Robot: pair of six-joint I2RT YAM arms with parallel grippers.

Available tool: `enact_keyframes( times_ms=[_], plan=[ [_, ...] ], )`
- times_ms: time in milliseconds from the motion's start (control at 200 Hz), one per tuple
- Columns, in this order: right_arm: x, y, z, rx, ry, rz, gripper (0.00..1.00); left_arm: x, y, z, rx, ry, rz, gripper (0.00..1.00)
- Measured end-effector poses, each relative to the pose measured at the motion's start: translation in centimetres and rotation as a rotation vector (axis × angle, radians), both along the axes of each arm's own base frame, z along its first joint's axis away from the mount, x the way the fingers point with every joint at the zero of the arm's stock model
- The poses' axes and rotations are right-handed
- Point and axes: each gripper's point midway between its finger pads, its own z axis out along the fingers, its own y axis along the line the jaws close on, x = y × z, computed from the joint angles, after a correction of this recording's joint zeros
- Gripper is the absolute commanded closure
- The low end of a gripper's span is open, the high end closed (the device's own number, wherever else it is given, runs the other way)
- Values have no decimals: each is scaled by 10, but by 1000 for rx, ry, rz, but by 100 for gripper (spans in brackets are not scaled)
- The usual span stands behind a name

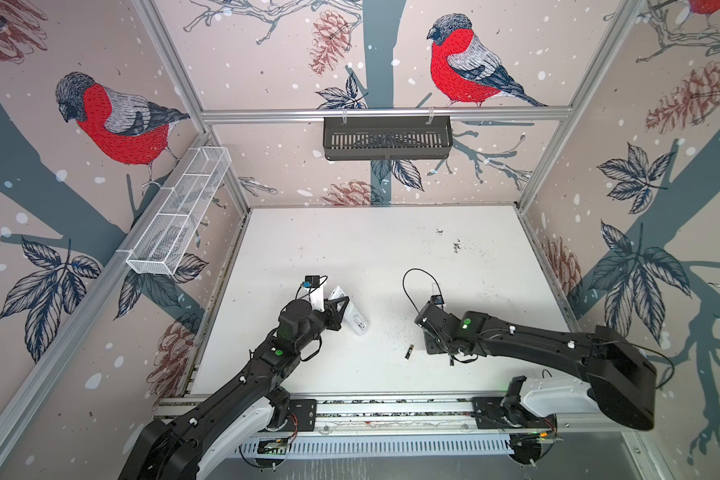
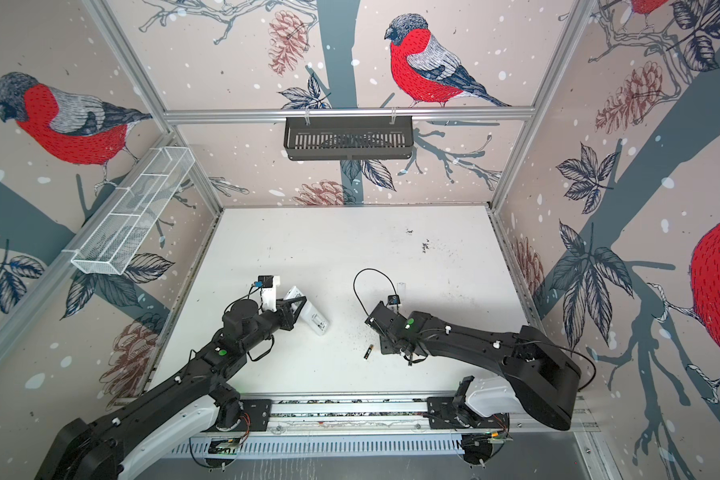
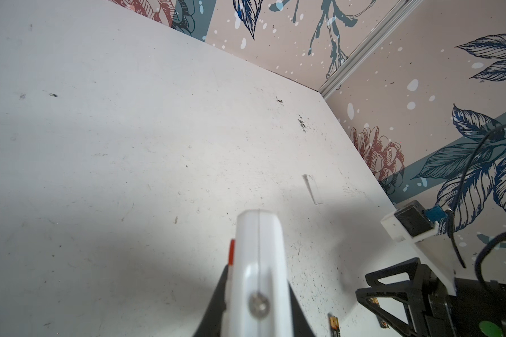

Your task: Load the batteries into the remote control

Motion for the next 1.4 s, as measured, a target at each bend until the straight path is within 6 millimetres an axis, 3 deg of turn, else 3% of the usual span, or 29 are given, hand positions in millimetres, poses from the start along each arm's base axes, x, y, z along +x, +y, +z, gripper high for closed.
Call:
enact_keyframes(
  times_ms=[120,350,630,951,1396],
  plan=[
    [-10,-7,0,10,3,3,50,-1,-2,-3,2,10,-11,100],
    [-28,38,21,93,-25,244,39,-1,-2,-2,0,8,-12,100],
    [-24,55,17,-35,37,342,29,-2,0,12,-23,-37,-8,100],
    [-31,34,-2,-232,117,368,26,-4,1,16,-31,-52,-6,100],
    [-26,43,-21,-277,129,457,26,-5,3,21,-39,-69,0,100]
  ],
)
